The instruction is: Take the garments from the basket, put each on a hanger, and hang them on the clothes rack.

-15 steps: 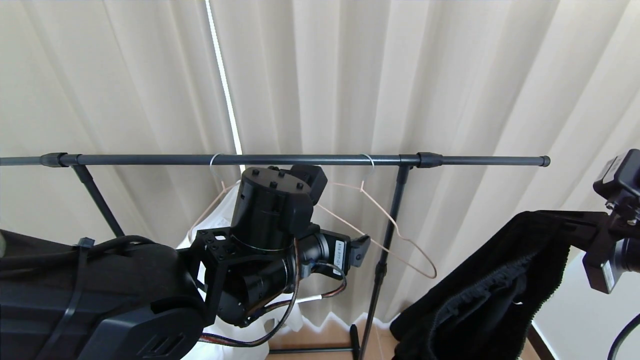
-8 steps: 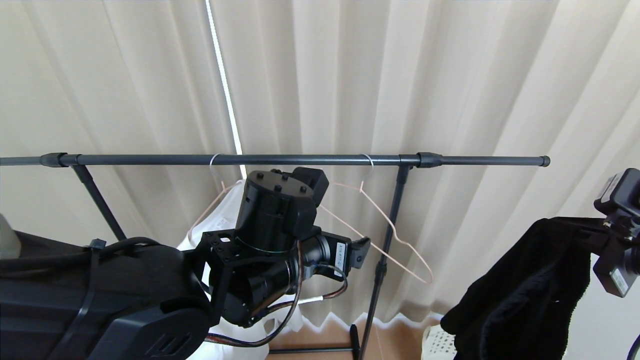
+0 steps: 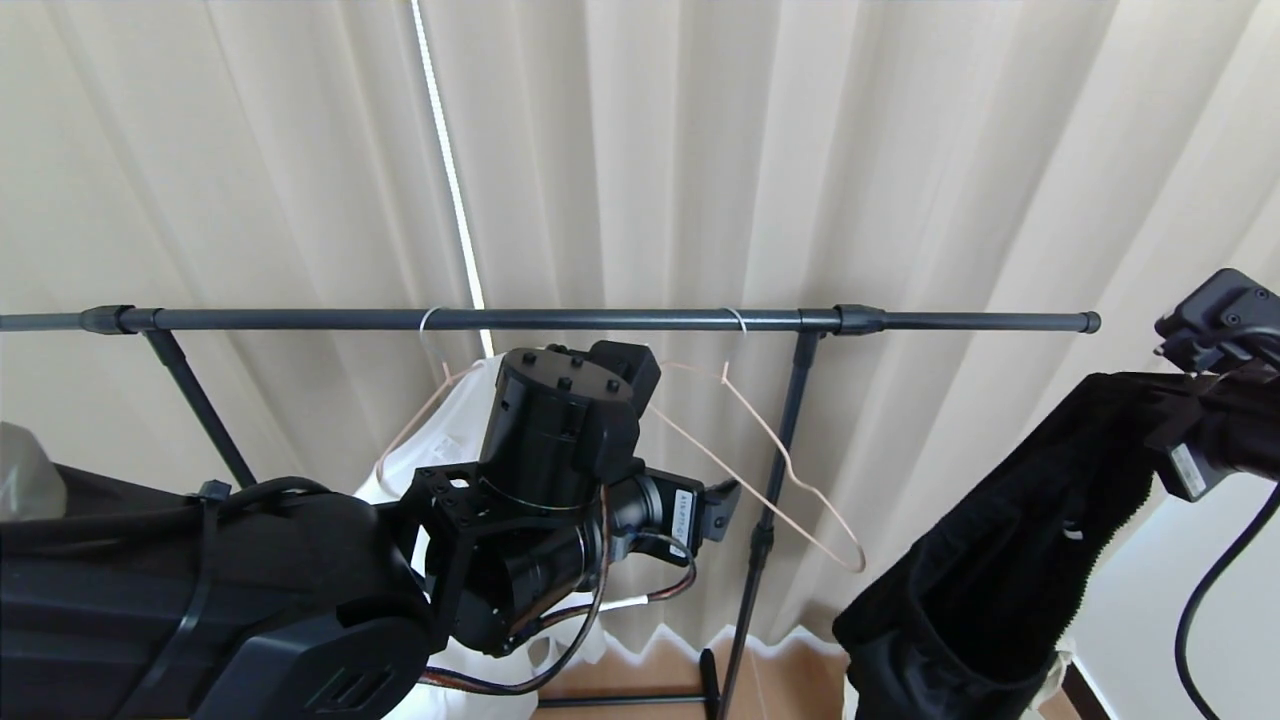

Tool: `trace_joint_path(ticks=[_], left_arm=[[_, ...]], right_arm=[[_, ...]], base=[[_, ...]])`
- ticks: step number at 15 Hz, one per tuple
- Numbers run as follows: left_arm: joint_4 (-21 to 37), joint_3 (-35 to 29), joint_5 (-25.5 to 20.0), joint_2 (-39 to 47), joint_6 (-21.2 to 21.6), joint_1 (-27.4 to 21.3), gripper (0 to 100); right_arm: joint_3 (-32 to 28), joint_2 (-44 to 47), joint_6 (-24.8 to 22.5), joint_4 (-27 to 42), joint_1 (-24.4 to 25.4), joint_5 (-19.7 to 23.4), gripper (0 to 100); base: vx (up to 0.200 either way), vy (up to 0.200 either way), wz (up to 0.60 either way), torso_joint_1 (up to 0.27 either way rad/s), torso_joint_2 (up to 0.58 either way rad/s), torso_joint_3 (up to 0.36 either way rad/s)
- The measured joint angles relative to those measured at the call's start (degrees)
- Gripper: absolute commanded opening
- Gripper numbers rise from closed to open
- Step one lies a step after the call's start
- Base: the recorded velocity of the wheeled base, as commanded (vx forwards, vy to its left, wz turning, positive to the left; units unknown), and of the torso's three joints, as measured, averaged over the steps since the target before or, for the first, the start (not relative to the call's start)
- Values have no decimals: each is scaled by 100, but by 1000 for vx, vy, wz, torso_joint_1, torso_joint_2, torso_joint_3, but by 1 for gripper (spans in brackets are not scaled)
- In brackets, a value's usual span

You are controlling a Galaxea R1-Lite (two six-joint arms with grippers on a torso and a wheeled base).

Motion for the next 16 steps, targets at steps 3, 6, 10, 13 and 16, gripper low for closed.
trace_joint_path(ticks=[3,6,10,13,16], left_arm=[[-105,-15,22,57,-9,20,100],[-132,-4,20,74,-24,41,100],[-132,-9,15,90,-30,105,100],[-165,-21,12,116,-30,145,100],[-162,-21,12,123,-28,167,100]], right_arm=[[-39,246,364,-356,115,-160,0],[-50,378,586,-366,357,-162,0],[-38,507,1634,-369,1526,-168,0],[-33,539,2124,-367,2135,-165,0],[-27,555,2152,-369,2253,-146,0]], base=[[0,0,0,0,0,0],[0,0,0,0,0,0],[0,0,0,0,0,0],[0,0,0,0,0,0],[0,0,0,0,0,0]])
